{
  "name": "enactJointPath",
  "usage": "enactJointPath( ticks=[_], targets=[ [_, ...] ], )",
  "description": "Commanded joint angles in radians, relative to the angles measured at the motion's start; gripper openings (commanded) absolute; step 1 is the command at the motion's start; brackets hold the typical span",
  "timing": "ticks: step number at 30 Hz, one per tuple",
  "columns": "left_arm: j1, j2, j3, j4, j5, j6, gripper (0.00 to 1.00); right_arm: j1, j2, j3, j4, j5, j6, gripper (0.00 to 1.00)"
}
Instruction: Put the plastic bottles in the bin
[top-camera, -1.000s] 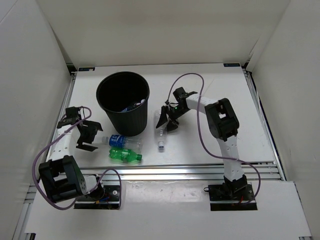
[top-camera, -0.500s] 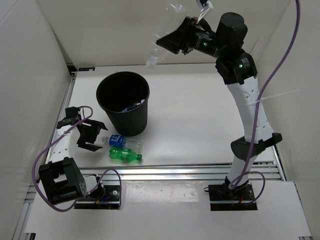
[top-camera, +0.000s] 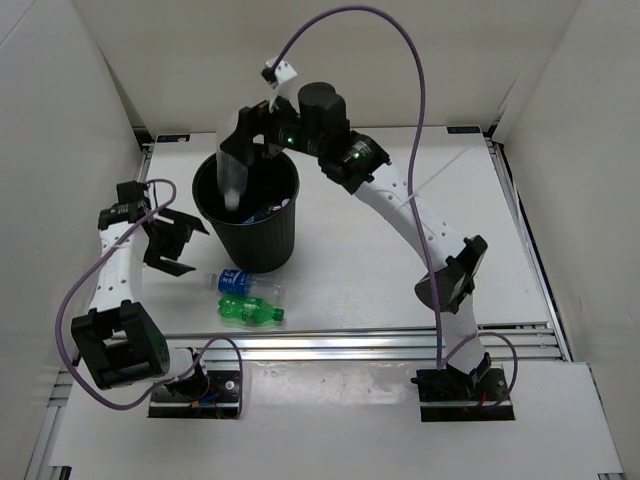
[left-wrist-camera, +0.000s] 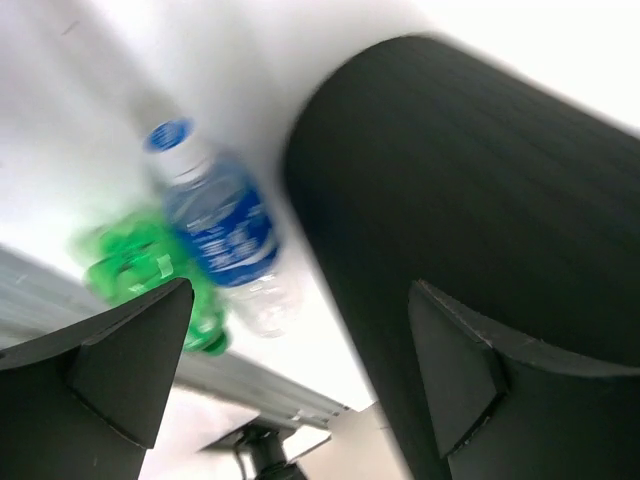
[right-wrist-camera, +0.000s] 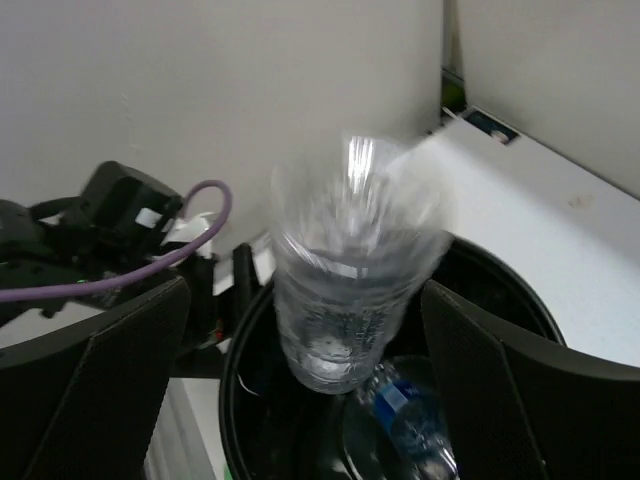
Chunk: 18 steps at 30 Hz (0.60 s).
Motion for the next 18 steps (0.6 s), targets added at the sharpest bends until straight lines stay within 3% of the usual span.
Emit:
enactJointPath(
  ticks=[1,4,6,10,13,15,18],
  targets=[
    [-0.022,-0.074,-0.072,-0.052,-0.055,0.0,0.99,0.003,-0.215,0.006,0.032,0.19,-0.17,1.0],
    [-0.046,-0.168,-0.113,-0.026,-0.061,0.0,0.99,-0.044,-0.365,-0.044,0.046,0.269,-0.206,1.0],
    [-0.046,-0.209,-0.199,0.009,0.011,-0.046,0.99,-0.063,-0.479,-0.121,0.046,0.314,-0.206,1.0],
    [-0.037,-0.204,-0.344,0.093,0.217,-0.161,0.99,-0.118,-0.596,-0.273,-0.138,0.323,-0.15,1.0],
    [-0.037,-0.213,-0.344,0.057,0.217,-0.213,0.99,-0.133,-0.689,-0.386,-0.282,0.274,-0.078,1.0],
    [-0.048,-0.24,-0.371,0.057,0.194,-0.262,0.99,-0.144,-0.775,-0.521,-0.283,0.274,-0.057,1.0],
    [-0.075,-0.277,-0.414,0.099,0.194,-0.389,0.99,-0.167,-0.82,-0.561,-0.269,0.263,-0.047,1.0]
  ],
)
